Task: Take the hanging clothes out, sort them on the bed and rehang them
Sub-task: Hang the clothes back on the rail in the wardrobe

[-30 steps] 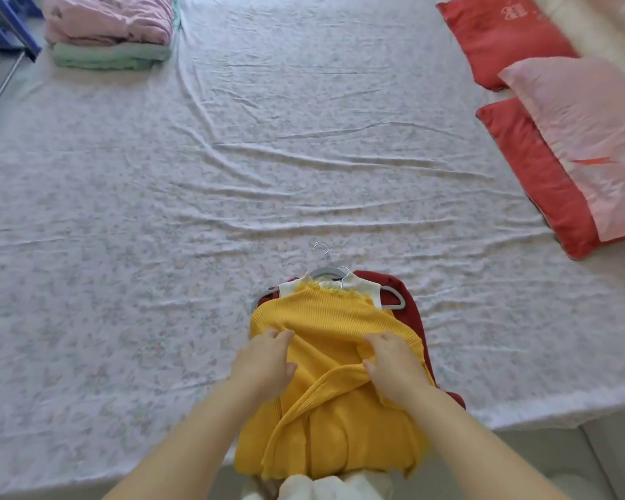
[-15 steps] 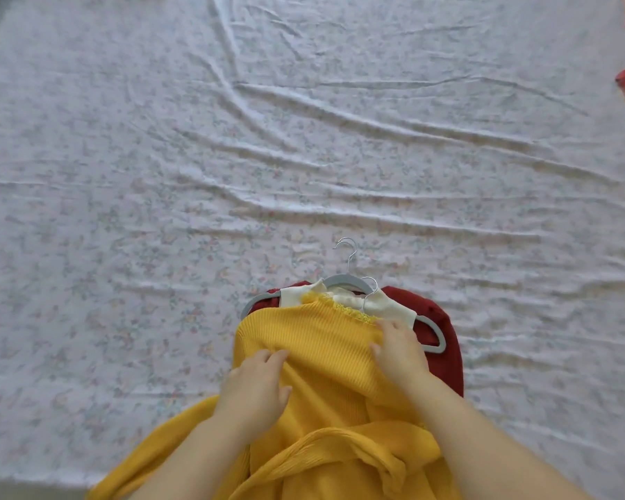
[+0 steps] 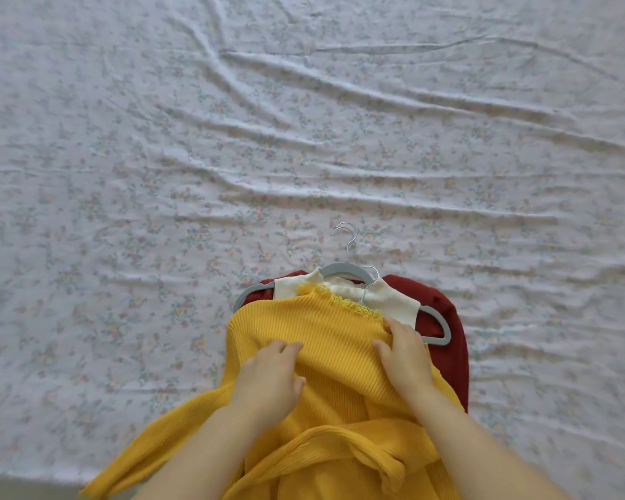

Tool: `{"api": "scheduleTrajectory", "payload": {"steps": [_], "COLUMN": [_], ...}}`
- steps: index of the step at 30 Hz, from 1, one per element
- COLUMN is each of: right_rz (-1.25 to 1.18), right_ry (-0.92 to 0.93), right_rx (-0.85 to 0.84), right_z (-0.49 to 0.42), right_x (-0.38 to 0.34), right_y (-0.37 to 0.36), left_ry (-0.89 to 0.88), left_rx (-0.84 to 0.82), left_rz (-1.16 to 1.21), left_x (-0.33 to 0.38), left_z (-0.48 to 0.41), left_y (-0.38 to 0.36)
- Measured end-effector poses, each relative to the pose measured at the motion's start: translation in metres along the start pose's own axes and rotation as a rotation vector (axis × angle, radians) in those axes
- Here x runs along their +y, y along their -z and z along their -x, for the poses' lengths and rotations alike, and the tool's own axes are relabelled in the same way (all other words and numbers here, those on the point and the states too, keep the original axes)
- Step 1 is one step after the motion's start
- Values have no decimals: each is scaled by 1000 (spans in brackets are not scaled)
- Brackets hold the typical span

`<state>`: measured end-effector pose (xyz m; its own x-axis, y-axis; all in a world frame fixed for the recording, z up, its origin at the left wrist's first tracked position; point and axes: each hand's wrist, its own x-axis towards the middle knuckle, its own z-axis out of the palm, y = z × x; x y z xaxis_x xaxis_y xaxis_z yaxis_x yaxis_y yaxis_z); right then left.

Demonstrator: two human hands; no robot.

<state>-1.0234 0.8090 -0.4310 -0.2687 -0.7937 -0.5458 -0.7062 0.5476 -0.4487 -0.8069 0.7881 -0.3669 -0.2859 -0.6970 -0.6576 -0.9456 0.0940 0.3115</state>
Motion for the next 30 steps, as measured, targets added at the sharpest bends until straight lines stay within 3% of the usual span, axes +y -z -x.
{"api": "scheduleTrajectory", "payload": {"steps": [16,22,30], "right_rz": [22,140,2], "right_ry": [-182,-239,-171], "right_rx": [190,135,-25], "right_z": [21,23,23], "right_x": [-4,13,14], "right_y": [-18,-13,5], "left_ry": [-5,10,-5], "left_rx": [-6,-22,-22], "left_rz": [8,-2,-2], "left_x": [-21,-29,-22], "left_z": [36,43,42], "left_y": [-19,-25,-27]}}
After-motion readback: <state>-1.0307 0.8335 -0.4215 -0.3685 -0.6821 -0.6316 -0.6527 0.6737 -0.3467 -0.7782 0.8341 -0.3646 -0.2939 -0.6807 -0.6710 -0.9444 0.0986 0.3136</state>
